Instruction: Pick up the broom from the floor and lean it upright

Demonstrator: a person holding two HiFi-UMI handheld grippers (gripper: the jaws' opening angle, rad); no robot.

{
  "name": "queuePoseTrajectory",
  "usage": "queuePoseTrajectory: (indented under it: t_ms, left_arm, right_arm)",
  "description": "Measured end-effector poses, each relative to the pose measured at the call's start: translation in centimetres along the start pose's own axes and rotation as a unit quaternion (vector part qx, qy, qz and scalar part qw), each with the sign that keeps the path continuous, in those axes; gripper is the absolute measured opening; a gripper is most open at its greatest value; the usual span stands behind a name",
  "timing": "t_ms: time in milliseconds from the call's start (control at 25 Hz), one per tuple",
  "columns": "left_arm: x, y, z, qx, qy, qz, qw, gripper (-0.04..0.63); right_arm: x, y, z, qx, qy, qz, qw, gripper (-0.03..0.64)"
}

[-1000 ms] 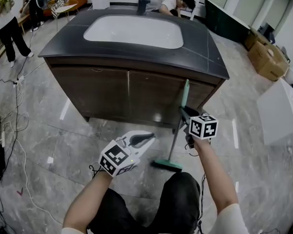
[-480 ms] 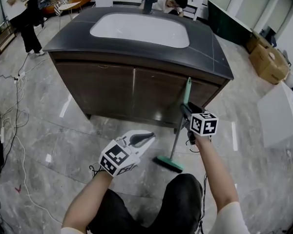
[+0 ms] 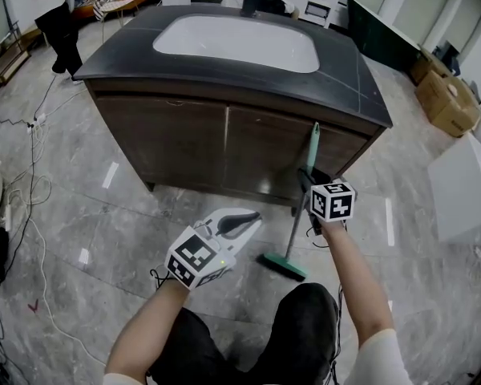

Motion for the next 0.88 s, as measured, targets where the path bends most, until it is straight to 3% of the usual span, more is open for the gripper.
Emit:
queuePoseTrajectory:
  t_ms: [120, 600, 880]
  left_arm:
    - [-0.1, -0.2, 0.2, -0.006, 0.003, -0.001, 1.0, 0.012]
    - [-0.5, 0.1, 0.1, -0.003, 0.009, 0.001, 1.0, 0.012]
    - [-0.9, 0.1, 0.3, -0.006, 0.011, 0.0, 0.9999, 0.012]
  right_arm:
    - [-0.6, 0.8, 0.3, -0.048, -0.037, -0.001, 0.998, 0.078]
    - [0.2, -0.3, -0.9, -0.123, -0.18, -0.036, 0.975, 0.087]
    - [-0.6, 0.0, -2.5, -0.106, -0.212, -0.04, 0.971, 0.077]
Point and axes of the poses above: the fingertips, and each gripper's own axes: x backward along the fingers, z to its right, y out of its underside, the point moved 9 cm from there along x, backward along the fingers, and after that the axes turned 14 degrees about x, right-handed, at the moved point
